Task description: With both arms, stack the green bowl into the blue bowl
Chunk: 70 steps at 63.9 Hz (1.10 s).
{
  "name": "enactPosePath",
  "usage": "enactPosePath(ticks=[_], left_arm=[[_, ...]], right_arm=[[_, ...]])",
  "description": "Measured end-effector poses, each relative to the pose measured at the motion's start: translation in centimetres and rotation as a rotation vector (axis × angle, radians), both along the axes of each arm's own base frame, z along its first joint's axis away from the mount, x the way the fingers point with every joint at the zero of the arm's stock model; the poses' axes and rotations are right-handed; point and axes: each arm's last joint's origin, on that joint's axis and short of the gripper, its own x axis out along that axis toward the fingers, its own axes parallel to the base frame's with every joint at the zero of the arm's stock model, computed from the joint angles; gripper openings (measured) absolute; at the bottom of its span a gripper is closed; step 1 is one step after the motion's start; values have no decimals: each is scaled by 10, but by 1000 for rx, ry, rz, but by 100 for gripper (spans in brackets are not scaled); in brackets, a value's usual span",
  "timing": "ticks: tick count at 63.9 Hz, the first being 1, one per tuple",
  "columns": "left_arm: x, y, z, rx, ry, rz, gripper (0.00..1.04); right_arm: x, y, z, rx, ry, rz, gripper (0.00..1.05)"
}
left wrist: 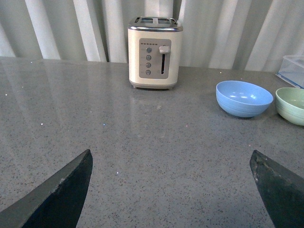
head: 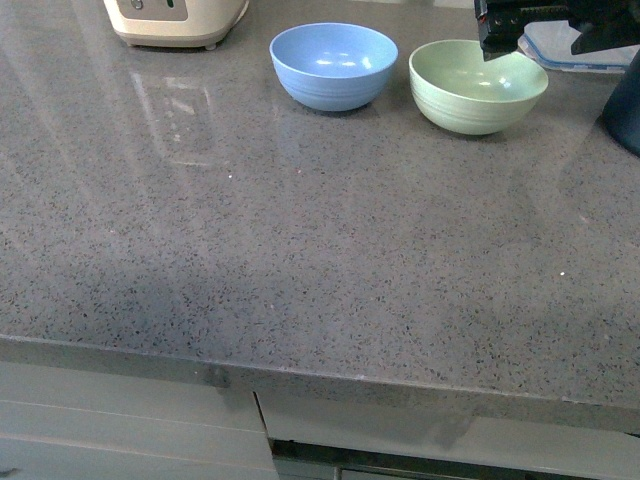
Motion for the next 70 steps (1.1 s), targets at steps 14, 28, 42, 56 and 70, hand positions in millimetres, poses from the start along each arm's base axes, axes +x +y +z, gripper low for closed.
enactPosePath(ticks=[14,28,42,56,70], left_arm=[[0,0,0,0,0,0,98],[0,0,0,0,0,0,98],[0,0,0,0,0,0,98],[0,0,0,0,0,0,98],[0,0,0,0,0,0,98]], right_arm=[[1,0,-5,3,-4,2,95],[-2,-4,-16,5,15,-1,95],[1,-15,-25,7,30,-17,95],[1,-17,-26,21,31,-14,95],[-1,-16,-29,50,42,-2,95]])
